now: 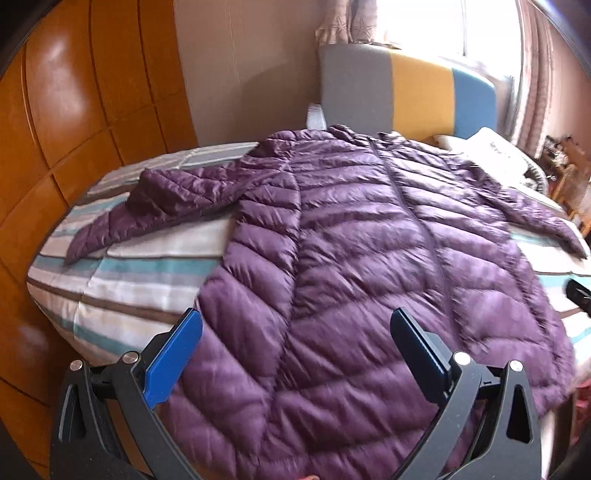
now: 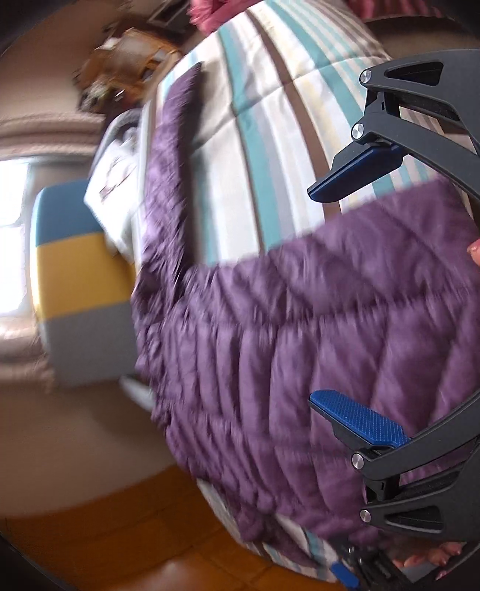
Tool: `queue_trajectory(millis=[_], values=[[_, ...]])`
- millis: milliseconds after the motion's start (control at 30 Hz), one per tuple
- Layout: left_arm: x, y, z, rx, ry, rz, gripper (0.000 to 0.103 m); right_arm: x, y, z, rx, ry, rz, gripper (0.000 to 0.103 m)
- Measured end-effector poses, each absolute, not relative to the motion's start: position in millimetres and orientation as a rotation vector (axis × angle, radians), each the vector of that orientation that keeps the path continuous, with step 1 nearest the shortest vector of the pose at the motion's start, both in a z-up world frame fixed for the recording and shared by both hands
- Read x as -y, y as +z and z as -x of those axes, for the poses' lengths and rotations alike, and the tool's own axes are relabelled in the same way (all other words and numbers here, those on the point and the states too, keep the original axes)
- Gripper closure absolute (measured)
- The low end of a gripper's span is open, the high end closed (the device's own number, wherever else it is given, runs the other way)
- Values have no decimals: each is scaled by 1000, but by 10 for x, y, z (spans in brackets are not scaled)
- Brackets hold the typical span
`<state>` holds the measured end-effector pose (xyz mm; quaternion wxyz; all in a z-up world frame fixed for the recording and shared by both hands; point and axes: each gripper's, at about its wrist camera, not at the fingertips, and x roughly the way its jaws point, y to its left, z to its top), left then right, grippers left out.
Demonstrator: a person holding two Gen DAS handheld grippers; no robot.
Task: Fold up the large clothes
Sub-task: 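Grasp the sleeve cuff of the purple jacket with the right gripper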
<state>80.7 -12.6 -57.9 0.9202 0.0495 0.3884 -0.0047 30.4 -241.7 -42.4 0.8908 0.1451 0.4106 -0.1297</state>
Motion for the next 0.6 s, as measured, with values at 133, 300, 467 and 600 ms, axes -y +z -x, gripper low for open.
queue_trajectory(millis=[133, 300, 467, 600], values=[[154, -726, -1117, -806, 11, -141, 2, 2906, -565, -439, -863, -352, -382, 3], [125, -913, -1441, -838, 8, -98, 2, 3602, -719, -645, -838, -452, -529, 5], [90, -1114, -1599, -833, 23, -98, 2, 4274, -871, -820, -789, -545, -682, 28], [65, -1217, -1577, -813, 16, -80, 2, 4742, -968, -966, -748, -603, -745, 36]])
